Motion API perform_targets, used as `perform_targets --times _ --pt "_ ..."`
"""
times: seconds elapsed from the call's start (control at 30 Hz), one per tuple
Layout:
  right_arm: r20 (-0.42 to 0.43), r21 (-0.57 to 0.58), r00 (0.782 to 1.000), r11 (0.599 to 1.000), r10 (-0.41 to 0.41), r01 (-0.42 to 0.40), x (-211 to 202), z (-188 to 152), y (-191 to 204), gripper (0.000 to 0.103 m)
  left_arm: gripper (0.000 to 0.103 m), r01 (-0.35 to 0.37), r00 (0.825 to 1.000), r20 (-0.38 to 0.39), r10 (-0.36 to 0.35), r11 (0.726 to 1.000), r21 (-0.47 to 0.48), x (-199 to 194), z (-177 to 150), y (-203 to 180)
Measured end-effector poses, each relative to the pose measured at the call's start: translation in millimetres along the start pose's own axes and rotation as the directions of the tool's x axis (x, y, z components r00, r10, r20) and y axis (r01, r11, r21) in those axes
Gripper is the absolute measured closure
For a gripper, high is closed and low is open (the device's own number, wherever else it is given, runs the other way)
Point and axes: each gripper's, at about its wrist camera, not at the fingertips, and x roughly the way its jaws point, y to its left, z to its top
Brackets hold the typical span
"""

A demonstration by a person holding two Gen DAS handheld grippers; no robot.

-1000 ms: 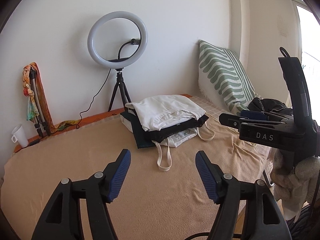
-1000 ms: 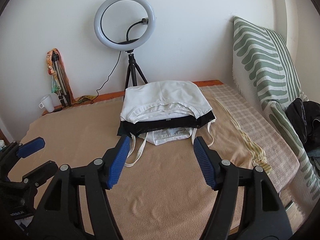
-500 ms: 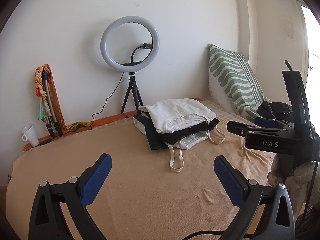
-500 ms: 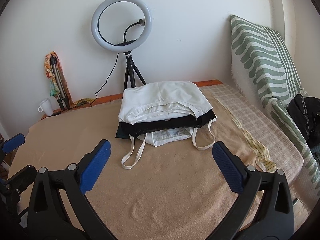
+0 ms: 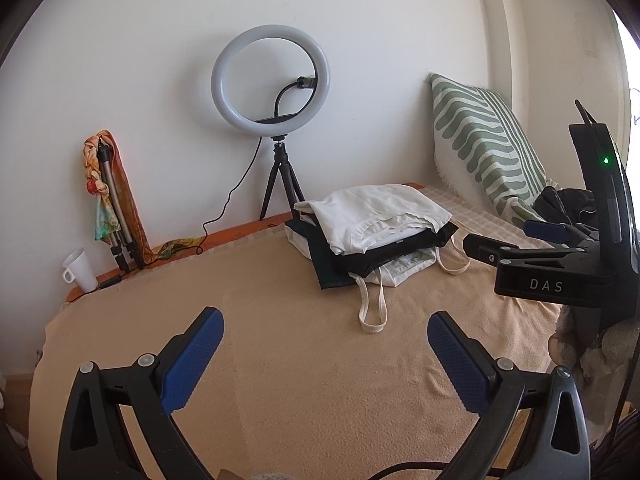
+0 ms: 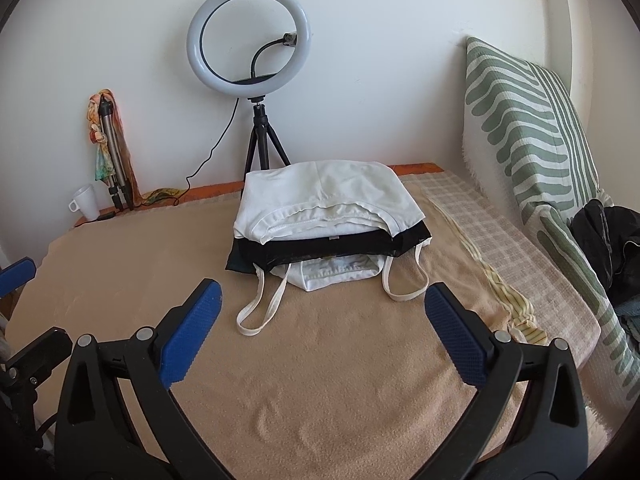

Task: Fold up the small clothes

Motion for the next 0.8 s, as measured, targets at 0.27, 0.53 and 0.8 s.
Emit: perform_targets --times 0.27,0.53,0.8 --pt "-0.002 0.017 1.000 1.000 0.007 -0.007 1.2 0.0 -1.4 0.000 0.000 -0.005 1.000 0.006 0.005 1.000 -0.003 -1.2 0.0 -1.1" --pt "-0.004 0.017 1.000 1.000 0.011 -0.011 1.9 -0.4 -0.2 0.000 0.000 -0.007 1.000 0.008 0.007 1.000 -0.001 -2.7 0.7 -1.7" --pt "-0.005 0.016 1.000 1.000 0.013 -0.013 3.2 -0.2 -0.3 0.000 0.000 -0.007 1.000 0.008 0.007 1.000 -0.001 -2.7 1.0 -2.7"
